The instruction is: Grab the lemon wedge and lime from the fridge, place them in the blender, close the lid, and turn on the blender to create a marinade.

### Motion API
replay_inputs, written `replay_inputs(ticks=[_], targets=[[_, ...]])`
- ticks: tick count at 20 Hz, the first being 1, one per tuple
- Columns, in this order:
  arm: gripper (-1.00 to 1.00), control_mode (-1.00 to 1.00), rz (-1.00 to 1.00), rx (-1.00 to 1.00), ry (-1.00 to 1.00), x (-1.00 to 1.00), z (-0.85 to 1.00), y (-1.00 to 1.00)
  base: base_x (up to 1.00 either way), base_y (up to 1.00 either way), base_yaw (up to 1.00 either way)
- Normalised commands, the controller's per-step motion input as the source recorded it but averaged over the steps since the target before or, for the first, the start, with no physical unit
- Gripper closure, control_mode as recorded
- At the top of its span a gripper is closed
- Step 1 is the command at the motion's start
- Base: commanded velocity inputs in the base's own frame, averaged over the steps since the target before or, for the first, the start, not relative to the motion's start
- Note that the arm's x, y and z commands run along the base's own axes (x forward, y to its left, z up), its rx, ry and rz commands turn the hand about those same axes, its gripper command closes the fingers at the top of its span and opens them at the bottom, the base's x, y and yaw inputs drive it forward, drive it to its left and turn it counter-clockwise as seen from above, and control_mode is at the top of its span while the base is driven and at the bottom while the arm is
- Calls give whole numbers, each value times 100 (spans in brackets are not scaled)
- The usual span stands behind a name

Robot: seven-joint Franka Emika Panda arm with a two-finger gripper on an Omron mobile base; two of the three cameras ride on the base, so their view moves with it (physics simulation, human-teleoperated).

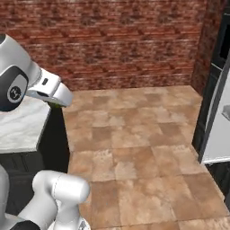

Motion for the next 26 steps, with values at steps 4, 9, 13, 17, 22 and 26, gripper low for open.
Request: replay_inputs(ticks=[4,9,13,17,22,26], targets=[[100,100,0,0,0,0,0,0,0,39,95],[100,100,0,0,0,0,0,0,2,96,69],[100,100,0,0,0,0,0,0,30,100,45],[100,100,0,0,0,0,0,0,41,100,27],[100,100,0,0,0,0,0,0,42,100,5],[100,100,0,0,0,0,0,0,62,100,0]])
